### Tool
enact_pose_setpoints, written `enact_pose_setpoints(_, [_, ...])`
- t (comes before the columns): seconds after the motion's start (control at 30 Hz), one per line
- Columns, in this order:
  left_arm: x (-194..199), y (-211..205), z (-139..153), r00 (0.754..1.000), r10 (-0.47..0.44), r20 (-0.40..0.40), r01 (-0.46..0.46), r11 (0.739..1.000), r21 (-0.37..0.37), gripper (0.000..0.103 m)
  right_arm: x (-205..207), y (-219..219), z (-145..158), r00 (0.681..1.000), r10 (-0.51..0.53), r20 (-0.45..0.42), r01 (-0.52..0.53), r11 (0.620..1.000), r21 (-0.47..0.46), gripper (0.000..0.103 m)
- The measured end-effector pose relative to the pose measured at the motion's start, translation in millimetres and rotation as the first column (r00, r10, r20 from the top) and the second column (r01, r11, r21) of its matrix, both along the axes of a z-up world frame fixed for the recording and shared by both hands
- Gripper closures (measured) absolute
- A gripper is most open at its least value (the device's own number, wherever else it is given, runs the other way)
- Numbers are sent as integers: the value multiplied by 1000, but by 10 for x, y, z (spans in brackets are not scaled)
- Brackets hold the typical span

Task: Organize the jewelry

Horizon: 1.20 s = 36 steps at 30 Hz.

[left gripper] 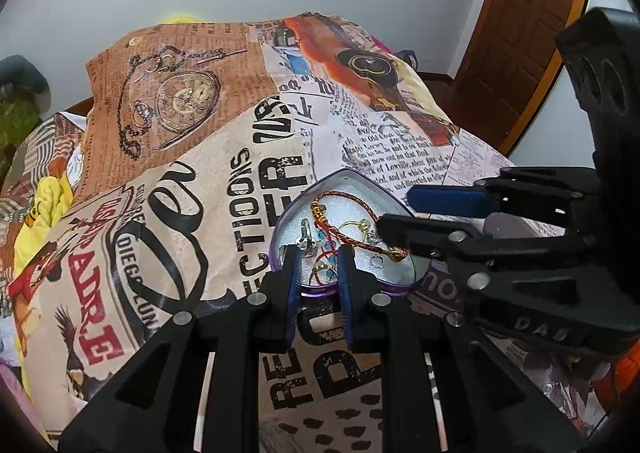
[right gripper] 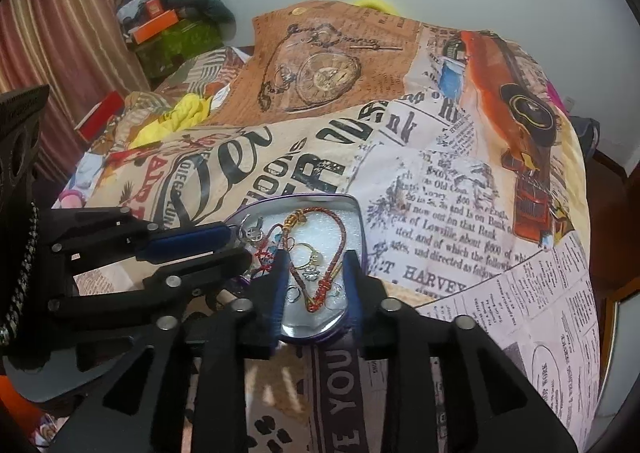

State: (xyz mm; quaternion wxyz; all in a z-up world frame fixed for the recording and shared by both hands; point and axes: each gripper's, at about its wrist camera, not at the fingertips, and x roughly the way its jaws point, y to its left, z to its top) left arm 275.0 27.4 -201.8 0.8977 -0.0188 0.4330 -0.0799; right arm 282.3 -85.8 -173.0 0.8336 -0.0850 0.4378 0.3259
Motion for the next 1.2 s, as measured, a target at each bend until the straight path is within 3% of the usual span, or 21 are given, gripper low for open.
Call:
enact_pose_setpoints(0.27, [-189, 112, 355, 997, 54, 62, -53, 998, -15, 86, -154, -144, 360, 997, -35, 73, 32, 999, 33, 75])
enact_pose_setpoints(0.4, [-445, 127, 786, 983, 81, 165, -80, 997, -14, 86, -351, -253, 698, 987, -64, 149, 53, 996, 74, 75])
enact_pose_setpoints(0.53, [-780, 113, 1279, 954, 98, 285, -91, 995, -38, 86, -672, -413, 1143, 960, -114, 257, 81, 987, 135, 75])
enact_pose_setpoints(0.67, [-1220, 36, 1756, 898, 110, 426, -103, 994, -39, 76, -1143, -611, 1630, 904, -180, 388, 99, 971, 218, 75])
enact_pose_setpoints(0.8, [-1736, -94, 2122, 825, 106, 555, -106, 994, -33, 71, -1614, -790, 1982, 836, -243, 491, 98, 948, 302, 75])
enact_pose_setpoints(0.93, [-2166, -224, 2295, 742, 120, 660, -149, 989, -12, 51, -2127, -915, 2196, 755, -311, 577, 109, 928, 357, 71])
enact_pose_setpoints(1.03, [-2456, -286, 2348, 693, 141, 708, -170, 985, -29, 31, -2415, -945, 2236, 698, -356, 621, 128, 916, 381, 47])
enact_pose_setpoints(1.13, [-2590, -320, 2343, 668, 161, 727, -195, 980, -39, 9, -2635, -931, 2238, 645, -388, 658, 152, 909, 387, 30])
enact_pose_setpoints(1.2, [-2665, -332, 2341, 656, 168, 736, -198, 979, -47, 4, -2687, -910, 2221, 622, -408, 669, 171, 904, 392, 16])
